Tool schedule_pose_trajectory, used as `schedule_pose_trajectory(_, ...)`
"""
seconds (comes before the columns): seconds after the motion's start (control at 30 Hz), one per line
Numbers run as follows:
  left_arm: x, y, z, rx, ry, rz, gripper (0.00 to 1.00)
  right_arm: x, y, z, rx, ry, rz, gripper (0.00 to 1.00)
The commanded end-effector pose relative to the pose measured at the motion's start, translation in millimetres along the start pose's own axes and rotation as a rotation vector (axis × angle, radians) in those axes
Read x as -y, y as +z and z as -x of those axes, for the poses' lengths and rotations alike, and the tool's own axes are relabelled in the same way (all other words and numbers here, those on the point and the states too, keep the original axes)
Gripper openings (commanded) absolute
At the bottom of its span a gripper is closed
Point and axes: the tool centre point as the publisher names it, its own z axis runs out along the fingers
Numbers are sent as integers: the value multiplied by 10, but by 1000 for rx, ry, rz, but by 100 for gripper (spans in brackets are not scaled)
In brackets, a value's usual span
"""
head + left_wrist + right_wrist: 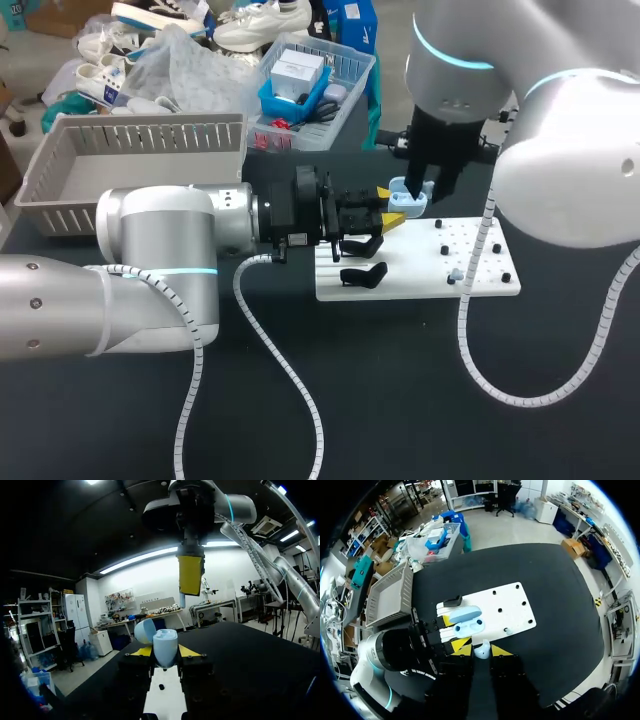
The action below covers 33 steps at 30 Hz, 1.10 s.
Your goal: Pick up each earbud case from the left stands, insert the matching earbuds, close the lid, and place the case in the box.
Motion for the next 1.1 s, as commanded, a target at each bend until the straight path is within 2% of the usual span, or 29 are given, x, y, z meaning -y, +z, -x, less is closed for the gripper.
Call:
schedule_pose_trajectory(0.03,0,1,-6,2,1,2,0,-52,-2,3,16,24,-8,0)
schedule_pose_trajectory(0.3,0,1,-6,2,1,2,0,-76,30,4,19,104,5,0)
schedule_pose_trajectory(1.1,0,1,-6,2,1,2,0,-88,133,75,6,99,14,0)
